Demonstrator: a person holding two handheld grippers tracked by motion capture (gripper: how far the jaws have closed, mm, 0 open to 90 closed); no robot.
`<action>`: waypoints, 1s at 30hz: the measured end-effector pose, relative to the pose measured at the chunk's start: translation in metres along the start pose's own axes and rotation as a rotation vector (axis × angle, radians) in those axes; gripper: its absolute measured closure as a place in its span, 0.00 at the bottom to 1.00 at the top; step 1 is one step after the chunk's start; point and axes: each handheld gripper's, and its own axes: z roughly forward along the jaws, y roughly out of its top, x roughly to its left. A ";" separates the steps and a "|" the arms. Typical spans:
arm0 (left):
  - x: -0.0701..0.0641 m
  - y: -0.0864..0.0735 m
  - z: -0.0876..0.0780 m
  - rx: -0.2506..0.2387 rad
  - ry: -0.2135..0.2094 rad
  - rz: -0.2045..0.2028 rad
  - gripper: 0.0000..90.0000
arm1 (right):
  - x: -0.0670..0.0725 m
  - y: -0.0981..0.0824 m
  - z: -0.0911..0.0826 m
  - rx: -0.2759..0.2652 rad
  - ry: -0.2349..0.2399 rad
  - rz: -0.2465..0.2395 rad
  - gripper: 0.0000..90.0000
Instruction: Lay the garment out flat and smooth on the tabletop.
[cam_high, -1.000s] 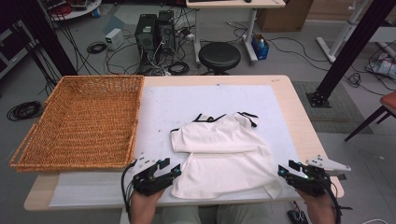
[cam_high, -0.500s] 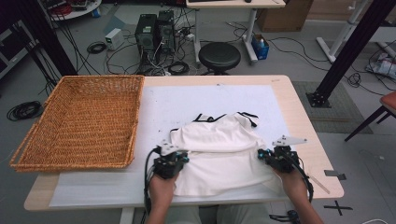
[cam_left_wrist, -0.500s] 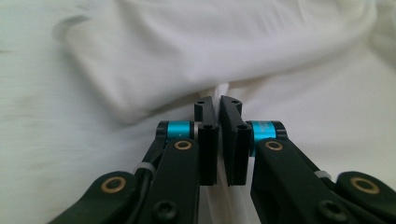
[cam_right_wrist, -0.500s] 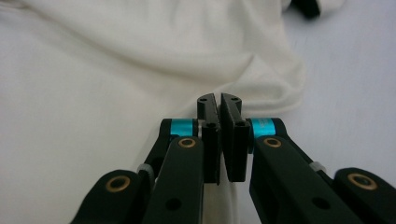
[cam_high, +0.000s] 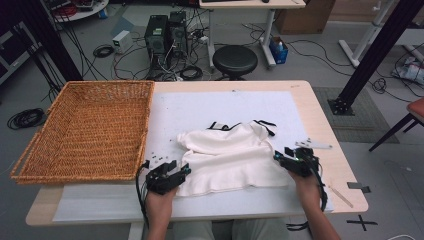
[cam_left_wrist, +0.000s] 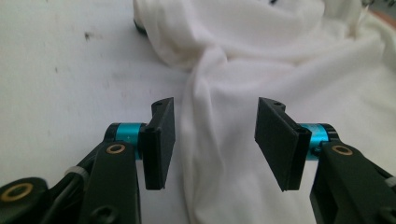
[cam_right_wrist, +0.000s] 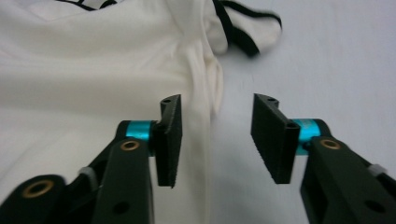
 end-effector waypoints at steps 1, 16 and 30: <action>0.000 -0.002 0.001 0.021 -0.005 -0.005 0.52 | 0.000 -0.007 -0.006 0.020 0.005 -0.001 0.50; -0.011 -0.020 -0.022 -0.040 -0.182 0.032 0.97 | 0.012 -0.046 -0.046 0.042 0.101 -0.135 0.99; -0.023 -0.048 -0.077 -0.110 -0.293 0.013 0.72 | 0.015 -0.090 -0.139 0.005 0.179 -0.184 0.99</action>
